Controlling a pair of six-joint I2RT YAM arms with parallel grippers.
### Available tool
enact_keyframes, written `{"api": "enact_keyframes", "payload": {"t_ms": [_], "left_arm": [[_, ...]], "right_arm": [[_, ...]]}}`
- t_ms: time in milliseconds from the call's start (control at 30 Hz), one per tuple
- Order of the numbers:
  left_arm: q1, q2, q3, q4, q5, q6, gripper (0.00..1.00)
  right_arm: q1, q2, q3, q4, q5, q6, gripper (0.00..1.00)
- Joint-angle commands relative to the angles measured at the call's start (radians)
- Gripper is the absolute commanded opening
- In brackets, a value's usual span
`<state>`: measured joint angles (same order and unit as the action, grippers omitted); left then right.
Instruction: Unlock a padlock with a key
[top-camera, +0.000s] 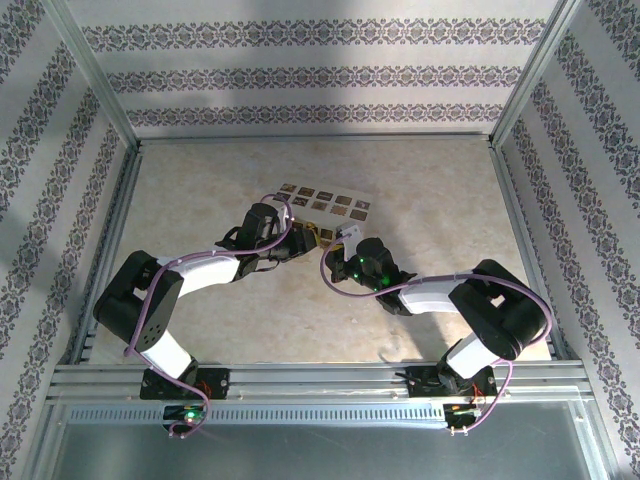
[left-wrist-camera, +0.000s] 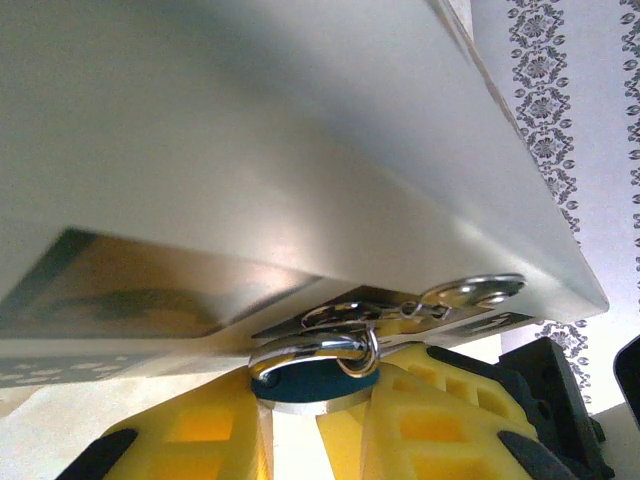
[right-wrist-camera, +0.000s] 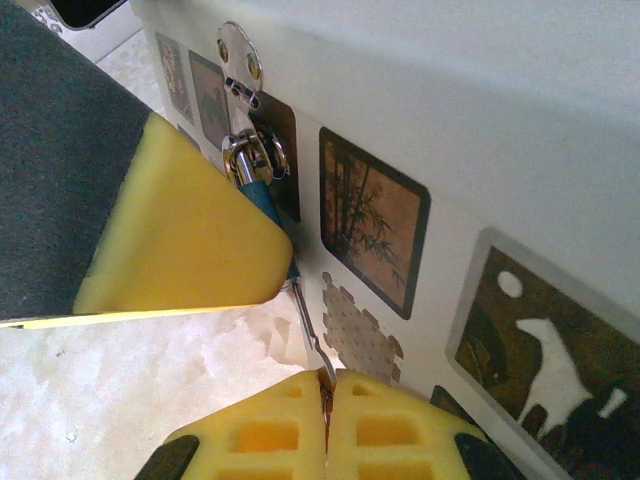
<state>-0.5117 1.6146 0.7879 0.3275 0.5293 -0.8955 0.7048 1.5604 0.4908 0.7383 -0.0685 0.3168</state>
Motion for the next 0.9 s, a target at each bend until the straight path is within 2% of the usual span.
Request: {"api": "enact_keyframes", "payload": {"t_ms": [0,400,867], "left_arm": [[-0.019,-0.015,0.025,0.025,0.046,-0.016,0.23],[-0.02,-0.013,0.021,0.025,0.05,-0.015,0.23],[-0.019,-0.018,0.023,0.027,0.057,-0.021,0.23]], "right_arm": [[-0.005,-0.023,0.021,0.054,-0.002,-0.009,0.01],[-0.007,-0.047,0.01,0.078,-0.031,-0.01,0.01],[-0.004,0.025,0.059,0.11,-0.025,-0.024,0.02]]}}
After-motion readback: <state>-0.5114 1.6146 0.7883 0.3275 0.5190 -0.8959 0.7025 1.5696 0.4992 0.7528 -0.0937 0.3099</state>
